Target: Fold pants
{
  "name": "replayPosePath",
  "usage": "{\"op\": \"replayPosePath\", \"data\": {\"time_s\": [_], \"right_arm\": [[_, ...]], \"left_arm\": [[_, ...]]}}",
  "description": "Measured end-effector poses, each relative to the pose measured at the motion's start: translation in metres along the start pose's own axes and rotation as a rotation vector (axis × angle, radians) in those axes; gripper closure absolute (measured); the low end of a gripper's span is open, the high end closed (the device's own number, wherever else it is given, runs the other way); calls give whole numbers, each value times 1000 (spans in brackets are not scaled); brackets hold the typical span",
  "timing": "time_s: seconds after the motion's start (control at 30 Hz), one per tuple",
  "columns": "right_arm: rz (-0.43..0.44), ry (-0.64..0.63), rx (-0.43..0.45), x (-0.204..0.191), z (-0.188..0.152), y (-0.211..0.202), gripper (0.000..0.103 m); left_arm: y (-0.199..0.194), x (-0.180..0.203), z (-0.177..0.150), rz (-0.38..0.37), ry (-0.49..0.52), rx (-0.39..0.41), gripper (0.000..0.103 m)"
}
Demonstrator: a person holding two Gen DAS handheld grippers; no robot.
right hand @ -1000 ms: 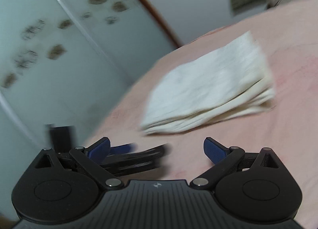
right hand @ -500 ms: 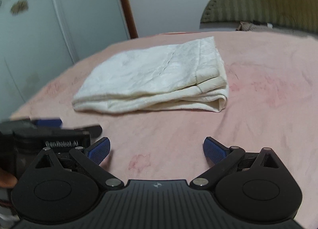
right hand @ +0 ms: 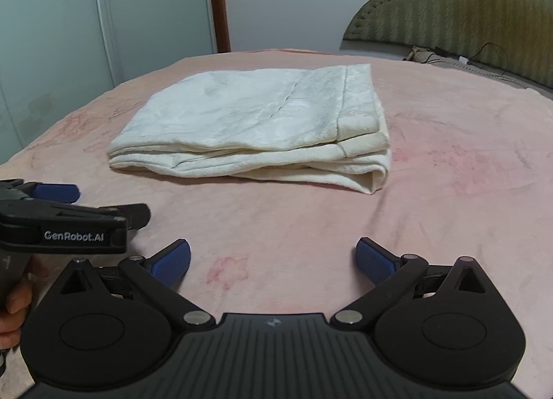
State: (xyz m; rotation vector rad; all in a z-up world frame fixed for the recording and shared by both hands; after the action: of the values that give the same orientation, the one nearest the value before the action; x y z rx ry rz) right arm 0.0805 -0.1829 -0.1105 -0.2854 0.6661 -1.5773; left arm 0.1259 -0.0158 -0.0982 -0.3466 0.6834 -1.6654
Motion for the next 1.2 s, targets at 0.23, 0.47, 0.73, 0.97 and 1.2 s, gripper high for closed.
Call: {"op": "replayPosePath", "data": {"time_s": [0.23, 0.47, 0.73, 0.97, 1.2], "right_arm": [[-51, 11, -17, 6, 0, 8, 0], [-51, 7, -18, 6, -1, 9, 0], [-56, 2, -19, 8, 0, 7, 0], [-107, 17, -11, 10, -2, 5, 0], [-102, 20, -15, 11, -2, 5, 0]], "left_arm": [[-2, -6, -5, -7, -21, -4, 0], [-1, -8, -6, -18, -33, -7, 0], [-1, -8, -6, -19, -33, -7, 0], [-1, -7, -6, -19, -32, -7, 0], [-1, -8, -6, -19, -31, -7, 0]]}}
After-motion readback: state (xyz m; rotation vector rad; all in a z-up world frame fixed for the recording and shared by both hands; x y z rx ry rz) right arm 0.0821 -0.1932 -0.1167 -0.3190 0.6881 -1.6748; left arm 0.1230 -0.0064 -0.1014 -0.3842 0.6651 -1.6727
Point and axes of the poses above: each gripper's, at about its wrist camera, not at the fingertips, and y roughly the way its jaws point, x to its right, z to its top, the point moved 8 cm from there along y, roughly the way its jaws point, and after that the axes turned 7 degrees about y, right-handed, at the moved point
